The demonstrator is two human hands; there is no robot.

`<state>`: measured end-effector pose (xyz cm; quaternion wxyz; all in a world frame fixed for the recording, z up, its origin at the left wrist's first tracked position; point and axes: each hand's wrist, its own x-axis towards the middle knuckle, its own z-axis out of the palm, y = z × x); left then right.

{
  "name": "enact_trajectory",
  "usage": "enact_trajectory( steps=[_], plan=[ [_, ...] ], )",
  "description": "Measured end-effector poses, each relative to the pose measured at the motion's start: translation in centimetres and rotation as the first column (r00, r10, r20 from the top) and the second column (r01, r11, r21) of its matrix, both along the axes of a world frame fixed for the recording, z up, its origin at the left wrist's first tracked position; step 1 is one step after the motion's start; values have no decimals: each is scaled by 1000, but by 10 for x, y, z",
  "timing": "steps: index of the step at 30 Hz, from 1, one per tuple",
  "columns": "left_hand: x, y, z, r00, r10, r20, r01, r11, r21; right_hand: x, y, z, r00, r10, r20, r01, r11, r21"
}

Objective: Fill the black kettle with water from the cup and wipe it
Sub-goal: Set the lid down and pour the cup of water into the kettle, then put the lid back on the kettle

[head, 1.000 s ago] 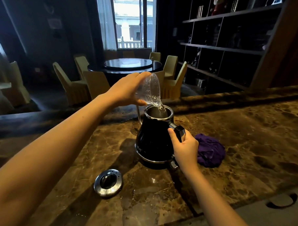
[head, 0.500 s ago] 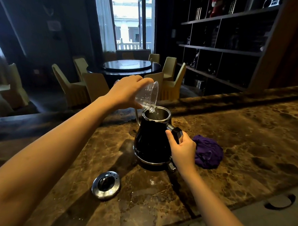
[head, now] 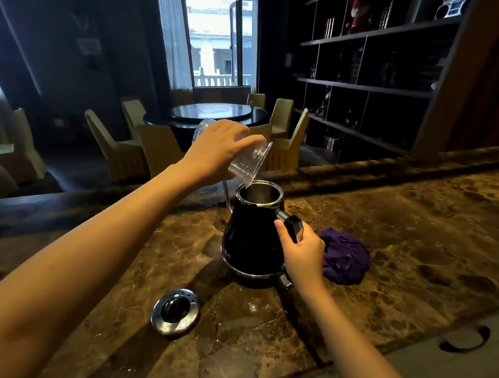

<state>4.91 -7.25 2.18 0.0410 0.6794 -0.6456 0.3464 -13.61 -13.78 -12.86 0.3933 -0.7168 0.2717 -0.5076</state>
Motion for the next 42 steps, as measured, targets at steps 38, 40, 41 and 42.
enact_trajectory(
  steps=[38,40,41,42],
  plan=[
    [5,145,-186,110,181,-977,-478,872,108,2,7,-10,999,50,-5,-50,998,-26],
    [-23,163,-193,198,79,-977,-523,851,-38,1,7,-8,999,45,-11,-45,999,-24],
    [-38,170,-197,255,62,-965,-517,852,-82,1,6,-7,999,40,-11,-40,999,-24],
    [-49,173,-200,314,89,-945,-498,863,-84,0,5,-6,999,37,-10,-37,999,-24]
  ],
)
